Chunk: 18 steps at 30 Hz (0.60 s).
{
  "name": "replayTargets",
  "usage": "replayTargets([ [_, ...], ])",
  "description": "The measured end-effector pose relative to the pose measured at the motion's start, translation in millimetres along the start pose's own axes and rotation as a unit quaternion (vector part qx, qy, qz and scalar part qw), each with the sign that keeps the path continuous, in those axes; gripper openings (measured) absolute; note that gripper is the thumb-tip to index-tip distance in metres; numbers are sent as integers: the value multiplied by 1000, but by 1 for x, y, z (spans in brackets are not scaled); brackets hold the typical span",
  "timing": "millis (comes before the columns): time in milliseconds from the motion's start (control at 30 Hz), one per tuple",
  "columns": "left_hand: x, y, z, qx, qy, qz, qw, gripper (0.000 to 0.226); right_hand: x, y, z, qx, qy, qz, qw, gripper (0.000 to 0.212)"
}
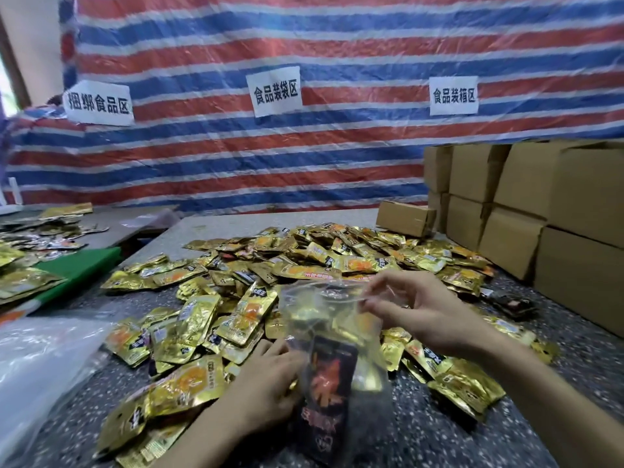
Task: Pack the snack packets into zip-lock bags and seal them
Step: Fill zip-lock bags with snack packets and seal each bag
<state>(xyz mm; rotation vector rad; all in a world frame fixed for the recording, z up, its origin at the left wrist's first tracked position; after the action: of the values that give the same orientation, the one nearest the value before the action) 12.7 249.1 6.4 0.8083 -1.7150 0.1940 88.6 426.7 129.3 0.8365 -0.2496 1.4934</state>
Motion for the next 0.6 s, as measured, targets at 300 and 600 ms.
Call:
replayTargets([
  [300,53,4,5,100,-231,-95,963,25,-5,-2,-1,-60,171,-93,979,13],
  [600,183,-32,7,91,-233,-337,908,16,-1,0,14,-82,52,-85,992,11],
])
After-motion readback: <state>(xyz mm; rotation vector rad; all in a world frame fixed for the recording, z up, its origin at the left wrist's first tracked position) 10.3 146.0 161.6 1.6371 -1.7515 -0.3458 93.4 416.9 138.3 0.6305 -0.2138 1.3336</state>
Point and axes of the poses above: each hand's wrist, its own y-axis towards the middle knuckle, its own x-axis out of the back of the hand, z = x × y, the point moved 7 cm from there along y, towards the middle knuckle, and after that the axes turned 10 degrees about -y, right-handed, at the moved point
